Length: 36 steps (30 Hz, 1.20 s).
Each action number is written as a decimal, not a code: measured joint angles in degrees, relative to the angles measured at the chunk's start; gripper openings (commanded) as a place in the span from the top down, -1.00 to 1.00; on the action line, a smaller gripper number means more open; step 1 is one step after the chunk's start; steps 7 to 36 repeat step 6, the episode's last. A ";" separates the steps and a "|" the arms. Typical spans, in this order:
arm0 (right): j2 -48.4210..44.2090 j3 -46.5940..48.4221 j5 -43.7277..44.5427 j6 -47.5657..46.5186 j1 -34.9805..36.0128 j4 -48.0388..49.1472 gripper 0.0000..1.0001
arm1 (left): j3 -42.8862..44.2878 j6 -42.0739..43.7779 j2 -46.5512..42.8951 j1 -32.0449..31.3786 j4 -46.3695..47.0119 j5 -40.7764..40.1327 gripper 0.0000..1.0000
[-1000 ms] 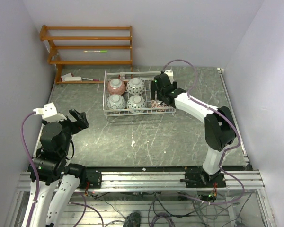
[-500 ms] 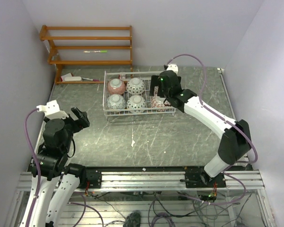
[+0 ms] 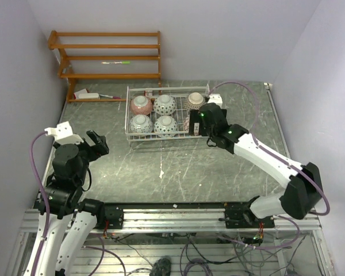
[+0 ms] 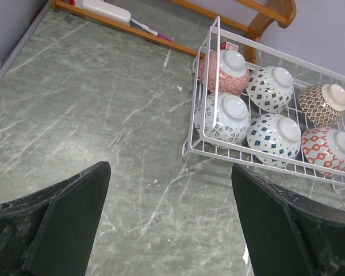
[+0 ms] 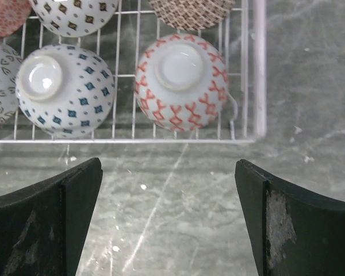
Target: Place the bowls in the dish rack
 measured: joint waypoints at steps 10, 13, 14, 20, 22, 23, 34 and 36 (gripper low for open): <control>-9.29 -5.07 3.45 -0.13 0.04 -1.11 -1.00 | 0.02 0.00 0.50 0.00 -0.02 0.00 -0.95; -9.29 -5.07 3.45 -0.13 0.04 -1.11 -1.00 | 0.02 0.00 0.50 0.00 -0.02 0.00 -0.95; -9.29 -5.07 3.45 -0.13 0.04 -1.11 -1.00 | 0.02 0.00 0.50 0.00 -0.02 0.00 -0.95; -9.29 -5.07 3.45 -0.13 0.04 -1.11 -1.00 | 0.02 0.00 0.50 0.00 -0.02 0.00 -0.95; -9.29 -5.07 3.45 -0.13 0.04 -1.11 -1.00 | 0.02 0.00 0.50 0.00 -0.02 0.00 -0.95; -9.29 -5.07 3.45 -0.13 0.04 -1.11 -1.00 | 0.02 0.00 0.50 0.00 -0.02 0.00 -0.95; -9.29 -5.07 3.45 -0.13 0.04 -1.11 -1.00 | 0.02 0.00 0.50 0.00 -0.02 0.00 -0.95; -9.29 -5.07 3.45 -0.13 0.04 -1.11 -1.00 | 0.02 0.00 0.50 0.00 -0.02 0.00 -0.95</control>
